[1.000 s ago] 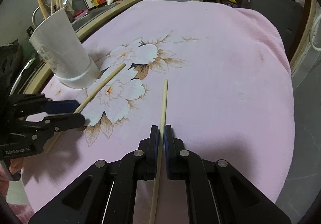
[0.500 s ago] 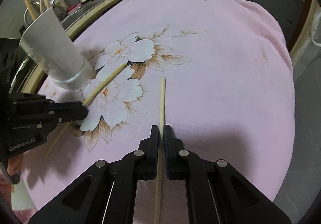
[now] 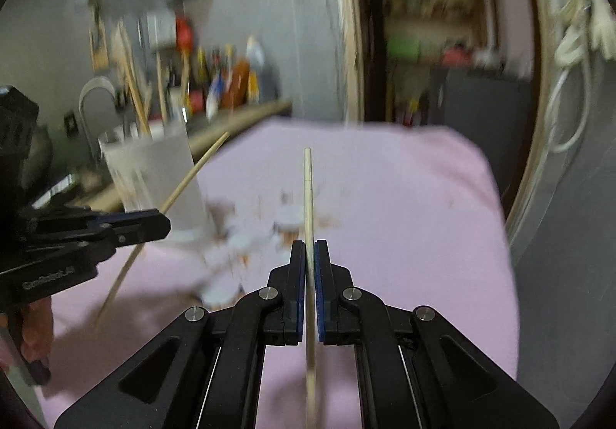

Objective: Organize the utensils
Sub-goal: 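Raise the left tool's chopstick over the white slotted holder while the right tool raises its chopstick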

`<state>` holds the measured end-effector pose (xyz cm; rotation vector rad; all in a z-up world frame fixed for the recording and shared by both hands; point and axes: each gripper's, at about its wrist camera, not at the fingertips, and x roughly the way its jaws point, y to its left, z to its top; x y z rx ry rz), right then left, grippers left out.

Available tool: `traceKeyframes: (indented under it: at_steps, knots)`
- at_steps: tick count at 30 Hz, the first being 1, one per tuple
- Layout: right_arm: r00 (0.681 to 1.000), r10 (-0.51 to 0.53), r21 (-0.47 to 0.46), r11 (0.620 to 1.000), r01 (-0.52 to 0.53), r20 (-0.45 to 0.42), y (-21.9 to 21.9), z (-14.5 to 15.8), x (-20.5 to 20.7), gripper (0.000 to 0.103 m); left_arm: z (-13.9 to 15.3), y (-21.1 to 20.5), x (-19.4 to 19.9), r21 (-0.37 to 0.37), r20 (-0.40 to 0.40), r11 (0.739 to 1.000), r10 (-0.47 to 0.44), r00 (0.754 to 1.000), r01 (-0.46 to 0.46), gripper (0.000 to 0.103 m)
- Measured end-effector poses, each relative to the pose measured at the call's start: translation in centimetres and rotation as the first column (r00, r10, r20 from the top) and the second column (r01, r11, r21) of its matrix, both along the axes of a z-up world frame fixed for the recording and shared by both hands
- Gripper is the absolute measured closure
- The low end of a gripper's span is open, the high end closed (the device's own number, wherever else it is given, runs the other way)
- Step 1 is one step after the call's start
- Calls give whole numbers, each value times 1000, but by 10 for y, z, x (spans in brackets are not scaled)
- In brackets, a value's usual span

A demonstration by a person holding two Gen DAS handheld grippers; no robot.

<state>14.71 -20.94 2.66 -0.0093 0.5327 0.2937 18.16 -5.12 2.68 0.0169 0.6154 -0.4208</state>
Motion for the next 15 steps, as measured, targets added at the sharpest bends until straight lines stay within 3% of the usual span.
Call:
traceKeyframes:
  at_steps: [5,10,15]
  knots:
    - [973,-64,11,998,63,223,5,24,-22,100,19,4,-14,-42,210,998,55,976,-47,101]
    - [902,-72,0,997,79,425,21,50,-38,100,42,17,-28,-99,388,993,101,916,-68,101]
    - [815,-79,39,997,69,573,37,73,-42,100,65,37,-35,-161,472,985,137,871,-67,101]
